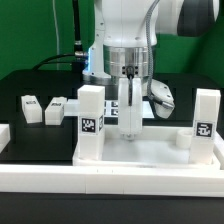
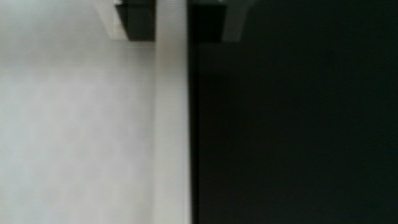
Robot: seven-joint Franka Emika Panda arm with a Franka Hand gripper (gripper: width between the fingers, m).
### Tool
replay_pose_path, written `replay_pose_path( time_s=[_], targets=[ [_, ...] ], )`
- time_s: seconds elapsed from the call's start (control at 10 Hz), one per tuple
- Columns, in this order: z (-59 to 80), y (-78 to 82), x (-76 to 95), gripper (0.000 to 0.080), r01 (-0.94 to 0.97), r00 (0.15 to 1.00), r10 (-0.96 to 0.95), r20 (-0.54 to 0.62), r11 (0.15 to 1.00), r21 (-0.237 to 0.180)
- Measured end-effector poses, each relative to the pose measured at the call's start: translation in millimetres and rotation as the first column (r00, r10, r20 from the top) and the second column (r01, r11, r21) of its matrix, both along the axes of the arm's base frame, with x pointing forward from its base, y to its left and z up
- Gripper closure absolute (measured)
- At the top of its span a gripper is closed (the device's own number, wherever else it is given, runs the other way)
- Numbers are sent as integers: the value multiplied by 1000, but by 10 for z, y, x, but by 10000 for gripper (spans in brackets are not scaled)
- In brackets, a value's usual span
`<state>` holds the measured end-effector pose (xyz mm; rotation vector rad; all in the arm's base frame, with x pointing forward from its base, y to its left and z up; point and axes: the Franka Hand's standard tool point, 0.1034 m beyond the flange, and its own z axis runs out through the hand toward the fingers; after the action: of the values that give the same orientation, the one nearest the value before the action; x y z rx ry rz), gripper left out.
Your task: Assemble desk
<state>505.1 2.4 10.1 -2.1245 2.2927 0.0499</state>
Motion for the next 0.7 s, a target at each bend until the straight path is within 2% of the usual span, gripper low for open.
replay_pose_path(
  time_s=[0.7],
  targets=[
    [19,-12,24,737,-18,1000,18,11,1000,-3]
  ],
)
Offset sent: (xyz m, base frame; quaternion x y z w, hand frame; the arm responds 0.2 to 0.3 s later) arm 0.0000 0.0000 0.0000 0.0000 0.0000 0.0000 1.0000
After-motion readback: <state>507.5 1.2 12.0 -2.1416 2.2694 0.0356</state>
